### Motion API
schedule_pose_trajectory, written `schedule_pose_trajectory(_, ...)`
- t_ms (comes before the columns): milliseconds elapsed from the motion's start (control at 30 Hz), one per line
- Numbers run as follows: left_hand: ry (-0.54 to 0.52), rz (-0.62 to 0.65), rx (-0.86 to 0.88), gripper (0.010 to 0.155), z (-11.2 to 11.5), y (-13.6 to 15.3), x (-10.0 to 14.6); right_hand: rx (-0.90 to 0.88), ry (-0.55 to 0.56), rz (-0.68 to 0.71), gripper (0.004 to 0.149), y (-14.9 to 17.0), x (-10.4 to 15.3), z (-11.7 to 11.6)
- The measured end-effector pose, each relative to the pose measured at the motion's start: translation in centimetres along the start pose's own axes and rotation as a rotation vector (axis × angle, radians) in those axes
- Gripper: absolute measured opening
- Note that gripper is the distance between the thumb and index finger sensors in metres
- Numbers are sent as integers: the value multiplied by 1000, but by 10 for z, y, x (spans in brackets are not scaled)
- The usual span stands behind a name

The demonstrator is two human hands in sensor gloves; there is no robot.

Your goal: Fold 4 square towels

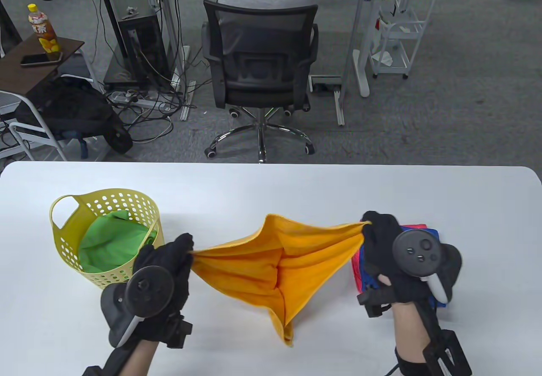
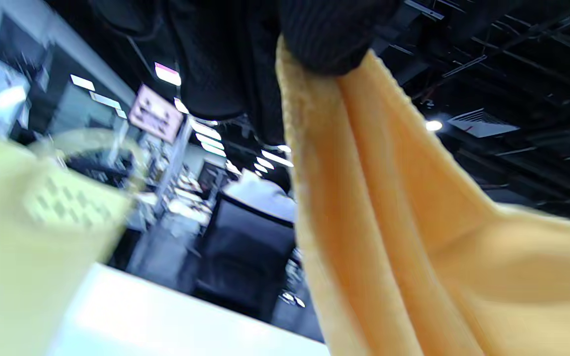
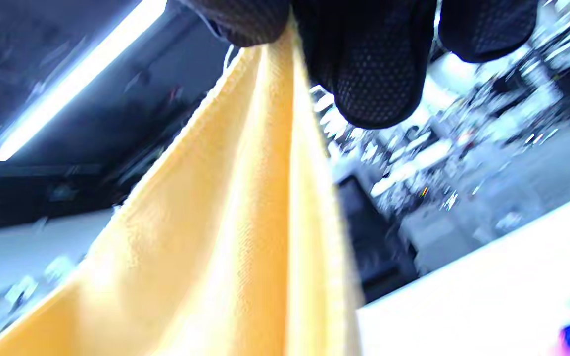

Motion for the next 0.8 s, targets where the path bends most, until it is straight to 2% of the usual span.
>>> schedule_pose_trajectory(100,-60,-20,-118,46,-29,8,8,-84,74,39,41,-1,8,36)
schedule_pose_trajectory(267,-185,-48,-379,41,-69,1,34,-311,6,159,40,-22,29,79)
schedule_pose_trajectory(333,-244,-32,-355,41,-86,0,45,-373,15,181,39,-31,35,94)
schedule_pose_trajectory(400,-248,-18,-282,41,-99,1,46,-337,36,187,39,-37,36,101)
schedule_pose_trajectory(467,-209,-35,-262,42,-100,2,38,-260,35,162,39,-38,29,94)
schedule_pose_trajectory(500,-190,-60,-285,42,-95,2,29,-215,10,134,39,-36,22,83)
schedule_pose_trajectory(633,-73,-149,-457,42,-58,4,-23,-31,-37,20,39,-18,-8,29)
schedule_pose_trajectory(700,-55,-195,-520,42,-45,6,-51,27,-44,-37,39,-8,-23,9)
schedule_pose_trajectory(767,-57,-223,-605,43,-45,3,-73,60,-50,-64,39,-3,-37,0)
schedule_pose_trajectory(800,-93,-225,-638,42,-52,-3,-81,57,-14,-65,39,-5,-43,3)
Point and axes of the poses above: the tracker on the back of each hand, its own y axis roughly to the little-finger side, its own x axis roughly from the fingertips to the wrist, z = x × y, the point moved 3 cm from there along -x, roughly from the wrist to the fingertips, and after that the axes turned 8 degrees about y, right-handed, at the moved point
